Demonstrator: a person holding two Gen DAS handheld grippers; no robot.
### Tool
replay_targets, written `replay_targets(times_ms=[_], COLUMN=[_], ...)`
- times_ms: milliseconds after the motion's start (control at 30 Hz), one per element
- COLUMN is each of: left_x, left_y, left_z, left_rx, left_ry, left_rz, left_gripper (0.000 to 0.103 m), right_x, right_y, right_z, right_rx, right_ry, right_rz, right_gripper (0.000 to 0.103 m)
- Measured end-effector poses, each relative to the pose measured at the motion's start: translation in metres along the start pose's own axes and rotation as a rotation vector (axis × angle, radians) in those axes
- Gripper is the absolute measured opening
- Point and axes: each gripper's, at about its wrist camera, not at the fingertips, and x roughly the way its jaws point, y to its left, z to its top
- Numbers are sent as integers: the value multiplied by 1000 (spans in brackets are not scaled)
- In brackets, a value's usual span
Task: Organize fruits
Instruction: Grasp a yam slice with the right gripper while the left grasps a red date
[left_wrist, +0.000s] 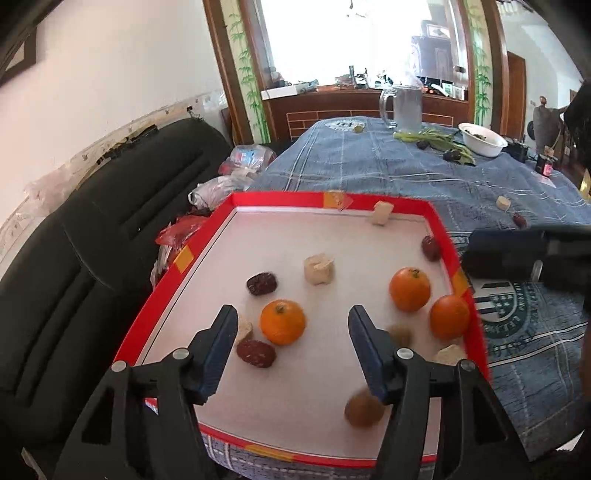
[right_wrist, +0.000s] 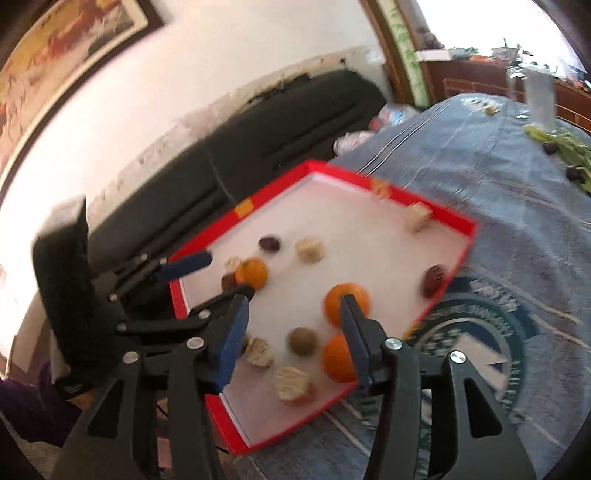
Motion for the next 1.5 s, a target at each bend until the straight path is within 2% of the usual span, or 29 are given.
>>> replay_targets(times_ms=[133,200,300,433,533,667,833,1000,1100,1133,1167,1200,1233,1267,1300,1333,1400,1467,1500], left_x=[-11,-19,-25,-24,-21,-14,0,8,11,12,13,15,16,16,18,20,25,31,36], left_y=[-21,-35,-60,-96,-118,-145,-160,-171,-174,-175,-176,-178,-180,-181,-185,-188,-196,-206,-213], left_z=[12,19,30,45,55,65,66,62,63,63,64,66,68,70,73,76,83,90,94], left_rx=[42,71,122,155,175,205,201,205,203,204,206,207,209,212,216,219,224,228,234], left_ry=[-37,-66,-97,-103,-99,-79,-22,10,23,25,29,32,35,37,38,38,50,64,68], left_rz=[-32,-63,-116,-230,-288,-327,-363,-364,-362,-363,-365,-366,-365,-361,-357,-358,-368,-377,-384], left_gripper=[65,70,71,71,71,71,71,71,71,71,71,71,71,71,71,71,71,71,71], right_x=[-37,-61,-99,-135,-140,-109,-70,-57,-49,-46,-44,-42,-41,-40,-40,-45,-61,-92,-105], right_y=[-33,-58,-109,-174,-214,-229,-234,-242,-240,-238,-235,-233,-232,-229,-228,-229,-234,-246,-250], right_z=[6,9,10,13,16,29,37,29,26,27,27,27,27,27,26,27,28,29,29], right_rx=[54,86,184,318,433,450,410,388,335,310,284,252,234,203,195,206,261,340,362], right_ry=[-70,-106,-145,-149,-143,-84,-12,23,42,56,61,67,72,83,88,91,51,-29,-62], right_rz=[-47,-103,-174,-298,-327,-376,-434,-475,-529,-556,-586,-621,-628,-633,-621,-634,-594,-532,-535], right_gripper=[57,57,57,56,56,56,56,56,54,49,38,35,35,28,27,27,27,27,27])
